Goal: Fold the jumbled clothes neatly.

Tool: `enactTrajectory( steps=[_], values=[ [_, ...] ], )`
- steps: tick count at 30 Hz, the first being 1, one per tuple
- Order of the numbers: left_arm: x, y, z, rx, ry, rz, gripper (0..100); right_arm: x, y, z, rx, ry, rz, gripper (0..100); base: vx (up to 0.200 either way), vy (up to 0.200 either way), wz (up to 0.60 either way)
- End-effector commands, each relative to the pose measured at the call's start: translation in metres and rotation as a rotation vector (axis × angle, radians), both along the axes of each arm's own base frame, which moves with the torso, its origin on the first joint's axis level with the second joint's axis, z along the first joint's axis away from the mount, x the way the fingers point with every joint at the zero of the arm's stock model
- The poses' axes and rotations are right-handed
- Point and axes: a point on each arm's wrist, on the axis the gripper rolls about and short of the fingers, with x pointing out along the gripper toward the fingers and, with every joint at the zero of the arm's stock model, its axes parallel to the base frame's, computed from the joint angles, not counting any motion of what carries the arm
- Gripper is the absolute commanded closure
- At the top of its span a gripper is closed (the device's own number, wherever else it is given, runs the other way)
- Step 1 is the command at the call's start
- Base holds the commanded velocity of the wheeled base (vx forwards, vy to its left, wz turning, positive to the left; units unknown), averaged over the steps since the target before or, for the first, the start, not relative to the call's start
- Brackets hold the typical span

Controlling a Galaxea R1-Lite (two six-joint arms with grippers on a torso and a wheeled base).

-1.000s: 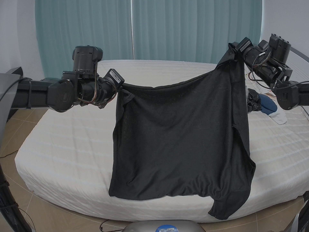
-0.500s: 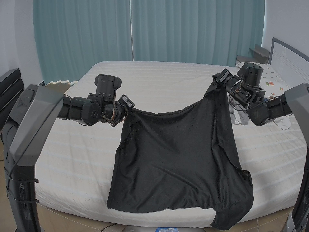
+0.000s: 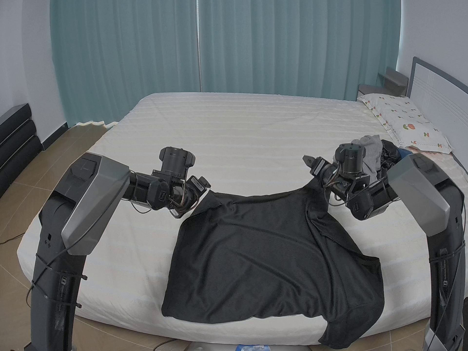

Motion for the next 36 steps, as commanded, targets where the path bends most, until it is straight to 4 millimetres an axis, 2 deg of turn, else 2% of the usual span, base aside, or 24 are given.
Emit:
enactTrajectory(
  steps=[1,2,3,4,8,11,15,17,18,22,24,28,32,36],
  values=[
    [0.007,0.020,-0.019,0.013,0.047,0.050,0,0.002,-0.021,-0.052,-0.039,0.116,-0.050,0,0.000,0.000,0.00],
    [0.006,0.026,-0.019,0.008,0.059,0.068,0,0.003,-0.030,-0.049,-0.037,0.112,-0.067,0,0.000,0.000,0.00],
    [0.006,0.026,-0.019,0.008,0.059,0.068,0,0.003,-0.030,-0.049,-0.037,0.112,-0.067,0,0.000,0.000,0.00],
    [0.004,0.035,-0.011,-0.006,0.074,0.089,0,0.007,-0.043,-0.037,-0.024,0.081,-0.096,0,0.000,0.000,0.00],
    [-0.005,0.043,-0.006,-0.039,0.123,0.089,0,0.008,-0.057,-0.015,0.022,0.037,-0.133,0,0.000,0.000,0.00],
    [-0.020,0.046,0.004,-0.086,0.154,0.049,0,0.004,-0.061,0.001,0.085,0.026,-0.140,0,0.000,0.000,0.00],
    [-0.043,0.050,0.022,-0.145,0.156,0.021,0,-0.014,-0.062,0.002,0.092,0.101,-0.087,0,0.000,0.000,0.00],
    [-0.048,0.051,0.025,-0.164,0.150,0.029,0,-0.019,-0.061,0.004,0.091,0.114,-0.070,0,0.000,0.000,0.00],
    [-0.058,0.053,0.030,-0.209,0.148,0.045,0,-0.026,-0.058,0.008,0.093,0.132,-0.044,0,0.000,0.000,0.00],
    [-0.077,0.057,0.031,-0.296,0.175,0.051,0,-0.039,-0.043,-0.004,0.046,0.240,0.006,0,0.000,0.000,0.00],
    [-0.089,0.056,0.030,-0.313,0.165,0.041,0,-0.041,-0.031,-0.010,0.031,0.270,0.026,0,0.000,0.000,0.00],
    [-0.102,0.059,0.025,-0.333,0.111,0.043,0,-0.042,-0.018,-0.016,0.007,0.314,0.055,0,0.000,0.000,0.00],
    [-0.106,0.060,0.020,-0.370,0.076,0.062,0,-0.040,-0.006,-0.028,-0.019,0.370,0.076,0,0.000,0.000,0.00],
    [-0.111,0.064,0.012,-0.372,0.075,0.072,0,-0.032,-0.004,-0.036,-0.042,0.400,0.045,0,0.000,0.000,0.00]
  ],
)
